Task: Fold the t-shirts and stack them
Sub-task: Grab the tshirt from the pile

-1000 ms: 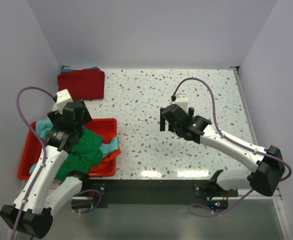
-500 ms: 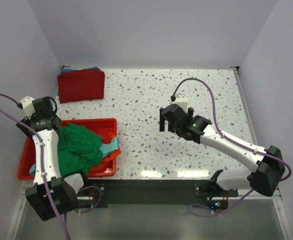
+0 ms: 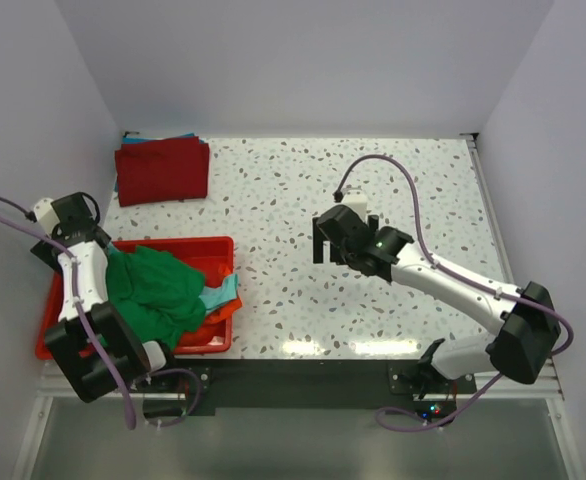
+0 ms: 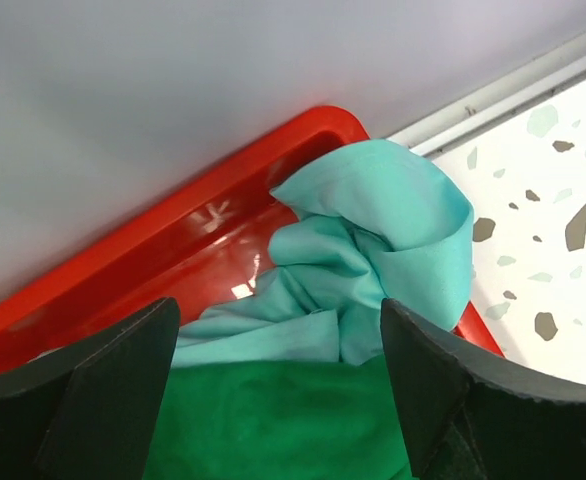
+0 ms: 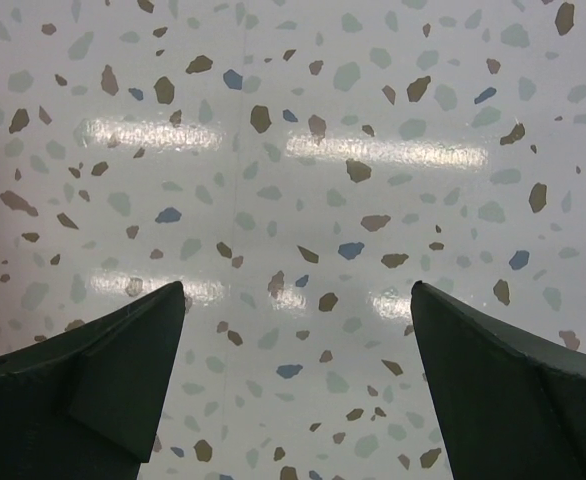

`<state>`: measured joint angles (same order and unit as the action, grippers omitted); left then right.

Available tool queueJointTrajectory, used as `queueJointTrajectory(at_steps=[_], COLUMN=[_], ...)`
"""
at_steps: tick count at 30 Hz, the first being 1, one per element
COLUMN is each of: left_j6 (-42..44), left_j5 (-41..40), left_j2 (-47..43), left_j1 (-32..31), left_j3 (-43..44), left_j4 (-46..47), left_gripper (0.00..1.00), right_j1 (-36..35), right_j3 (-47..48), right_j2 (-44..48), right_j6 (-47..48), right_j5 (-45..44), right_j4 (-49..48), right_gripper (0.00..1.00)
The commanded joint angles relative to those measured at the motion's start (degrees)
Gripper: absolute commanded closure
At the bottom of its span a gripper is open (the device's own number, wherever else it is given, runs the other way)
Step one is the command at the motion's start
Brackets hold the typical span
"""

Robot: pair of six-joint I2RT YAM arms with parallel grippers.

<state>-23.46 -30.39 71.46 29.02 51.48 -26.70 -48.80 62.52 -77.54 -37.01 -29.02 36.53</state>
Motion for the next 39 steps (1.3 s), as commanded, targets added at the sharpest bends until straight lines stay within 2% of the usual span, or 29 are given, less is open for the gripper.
queueJointTrajectory(at_steps=[1,8,11,14,19,22,25,26,28,29,34,39], left_j6=[-0.6,-0.2,-0.2,0.6,0.6,1.0,1.2,1.1,1.2,1.1,-1.2,-5.5], left_j5=[5.2,10.6,11.1,11.5,9.5,8.8,7.7,7.5,7.5,7.4,7.0,11.0], left_j2=[2.3,2.0,4.6,7.0,12.1,15.3,15.9,15.5,13.5,12.8,6.2,-0.1], left_j1=[1.4,2.4,3.1,3.2,3.2,3.2,3.2,3.2,3.2,3.2,3.2,3.0], left_j3=[-1.5,-5.5,-5.6,-6.0,-4.8,-3.6,-3.4,-3.6,-3.8,-3.8,-1.0,5.3], left_j4=[4.9,6.7,7.4,10.3,13.5,13.6,13.5,13.7,13.5,13.3,8.7,4.4], left_gripper=[0.15,0.19,0.20,0.25,0.29,0.36,0.55,0.69,0.86,1.00,1.00,1.00], right_j1=[0.1,0.1,0.1,0.1,0.1,0.1,0.1,0.1,0.1,0.1,0.2,0.1], right_j3=[3.7,2.3,1.7,1.8,2.0,1.8,1.6,1.4,1.2,1.3,1.3,0.5], right_j2=[-0.3,0.8,1.7,1.9,1.6,1.9,2.4,2.5,2.4,2.5,2.4,2.6], right_j6=[-0.3,-1.0,-1.0,-1.1,-1.5,-1.4,-1.5,-1.5,-1.7,-1.7,-1.7,-1.0], right_j5=[-0.5,-1.3,-1.6,-1.6,-0.2,-0.3,-0.3,-0.4,-0.3,-0.3,0.5,2.1], right_j4=[0.4,1.1,1.0,0.7,0.6,0.7,0.7,0.7,0.6,0.7,0.1,-1.2], right_gripper=[0.01,0.01,0.01,0.01,0.01,0.01,0.01,0.01,0.01,0.01,0.01,0.01])
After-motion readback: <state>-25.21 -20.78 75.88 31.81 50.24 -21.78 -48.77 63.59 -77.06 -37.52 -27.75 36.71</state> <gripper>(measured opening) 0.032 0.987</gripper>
